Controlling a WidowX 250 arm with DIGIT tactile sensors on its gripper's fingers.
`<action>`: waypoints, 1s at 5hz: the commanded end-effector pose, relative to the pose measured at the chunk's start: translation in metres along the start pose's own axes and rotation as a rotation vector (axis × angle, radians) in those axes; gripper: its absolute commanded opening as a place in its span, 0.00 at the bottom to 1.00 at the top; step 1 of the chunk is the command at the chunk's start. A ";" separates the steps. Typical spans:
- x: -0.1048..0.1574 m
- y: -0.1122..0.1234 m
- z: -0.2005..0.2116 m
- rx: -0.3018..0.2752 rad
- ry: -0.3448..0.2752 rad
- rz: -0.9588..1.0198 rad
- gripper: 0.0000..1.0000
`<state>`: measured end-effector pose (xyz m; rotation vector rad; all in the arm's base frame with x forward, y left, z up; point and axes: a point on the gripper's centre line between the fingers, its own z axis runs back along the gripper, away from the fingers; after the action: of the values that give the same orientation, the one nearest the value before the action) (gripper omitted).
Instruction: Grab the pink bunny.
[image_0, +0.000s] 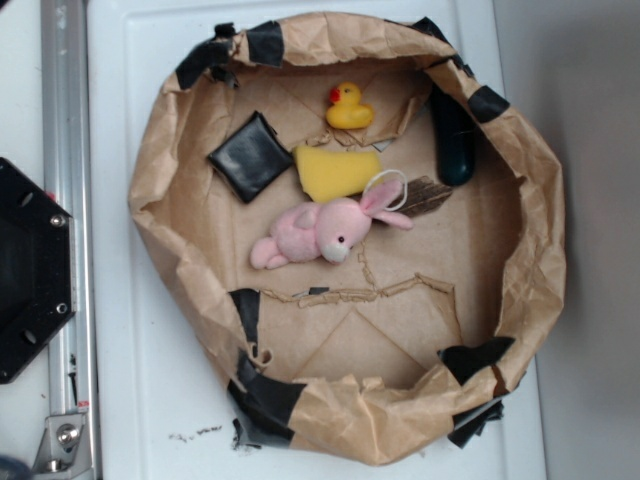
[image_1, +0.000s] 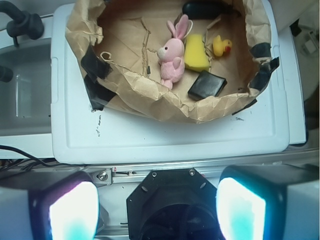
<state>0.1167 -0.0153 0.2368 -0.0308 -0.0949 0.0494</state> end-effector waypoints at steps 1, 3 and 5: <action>0.000 0.000 0.000 0.000 0.000 0.000 1.00; 0.094 0.001 -0.102 -0.195 -0.044 -0.109 1.00; 0.139 0.025 -0.170 -0.063 0.047 -0.120 1.00</action>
<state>0.2606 0.0119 0.0688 -0.0973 -0.0022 -0.0610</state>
